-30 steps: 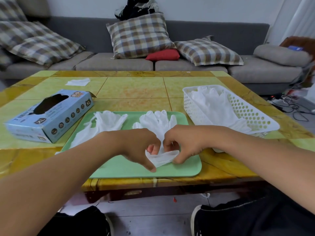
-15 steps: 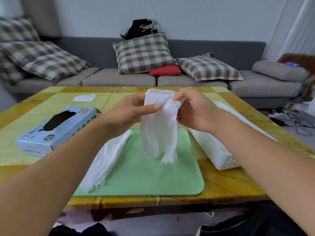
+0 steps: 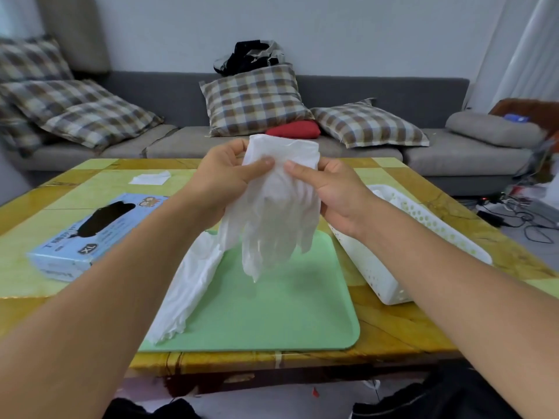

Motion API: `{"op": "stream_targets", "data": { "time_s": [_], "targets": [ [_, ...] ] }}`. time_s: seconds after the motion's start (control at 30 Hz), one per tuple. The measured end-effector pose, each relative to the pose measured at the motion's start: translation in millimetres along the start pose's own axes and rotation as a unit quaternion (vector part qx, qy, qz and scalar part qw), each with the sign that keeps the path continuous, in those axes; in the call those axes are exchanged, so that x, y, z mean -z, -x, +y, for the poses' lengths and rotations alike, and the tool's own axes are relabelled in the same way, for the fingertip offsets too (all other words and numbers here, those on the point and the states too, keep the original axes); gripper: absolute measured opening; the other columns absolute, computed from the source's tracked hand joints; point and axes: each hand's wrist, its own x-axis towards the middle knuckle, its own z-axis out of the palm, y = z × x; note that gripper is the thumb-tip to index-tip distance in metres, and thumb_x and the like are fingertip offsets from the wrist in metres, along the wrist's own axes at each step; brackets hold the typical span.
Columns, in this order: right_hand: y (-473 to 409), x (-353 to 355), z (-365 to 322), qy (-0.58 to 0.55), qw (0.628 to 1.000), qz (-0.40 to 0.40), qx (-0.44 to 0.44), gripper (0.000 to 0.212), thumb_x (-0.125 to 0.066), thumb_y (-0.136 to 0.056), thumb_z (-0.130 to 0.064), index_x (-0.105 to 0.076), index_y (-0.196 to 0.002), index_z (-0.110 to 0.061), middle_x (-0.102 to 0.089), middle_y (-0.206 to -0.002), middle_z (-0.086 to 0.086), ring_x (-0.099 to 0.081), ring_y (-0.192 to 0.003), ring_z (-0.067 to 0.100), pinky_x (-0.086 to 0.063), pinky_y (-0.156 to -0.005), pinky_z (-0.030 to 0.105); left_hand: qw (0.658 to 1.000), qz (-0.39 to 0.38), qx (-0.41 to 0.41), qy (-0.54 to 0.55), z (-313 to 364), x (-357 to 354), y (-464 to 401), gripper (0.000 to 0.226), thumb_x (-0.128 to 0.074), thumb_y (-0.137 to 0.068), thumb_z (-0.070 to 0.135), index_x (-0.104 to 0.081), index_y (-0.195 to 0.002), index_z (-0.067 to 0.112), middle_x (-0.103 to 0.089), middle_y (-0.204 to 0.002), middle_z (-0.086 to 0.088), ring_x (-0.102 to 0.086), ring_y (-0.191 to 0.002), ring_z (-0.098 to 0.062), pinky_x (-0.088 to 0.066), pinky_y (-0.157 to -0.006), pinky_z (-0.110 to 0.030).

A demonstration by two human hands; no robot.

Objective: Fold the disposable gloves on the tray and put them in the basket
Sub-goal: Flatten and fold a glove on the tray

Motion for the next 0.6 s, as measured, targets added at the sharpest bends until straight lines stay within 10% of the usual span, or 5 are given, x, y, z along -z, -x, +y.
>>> {"op": "stream_targets", "data": {
  "time_s": [0.27, 0.6],
  "targets": [
    [2, 11, -34, 0.042, 0.994, 0.029, 0.096, 0.014, -0.069, -0.095, -0.012, -0.075, -0.102, -0.001, -0.077, -0.101, 0.016, -0.075, -0.095, 0.031, -0.062, -0.086, 0.041, 0.999, -0.03, -0.008, 0.019, 12, -13, -5, 0.027, -0.068, -0.094, 0.029, -0.075, -0.109, 0.007, -0.077, -0.104, -0.011, -0.075, -0.094, -0.026, -0.061, -0.079, -0.036],
    [30, 69, -66, 0.012, 1.0, 0.011, -0.012, 0.023, -0.065, -0.098, -0.017, -0.071, -0.113, -0.002, -0.077, -0.106, 0.014, -0.075, -0.095, 0.026, -0.062, -0.082, 0.038, 0.995, -0.009, -0.095, -0.033, 18, -74, 2, 0.019, -0.068, -0.096, 0.026, -0.077, -0.092, 0.011, -0.078, -0.086, -0.006, -0.073, -0.074, -0.017, -0.061, -0.064, -0.036]
  ]
}}
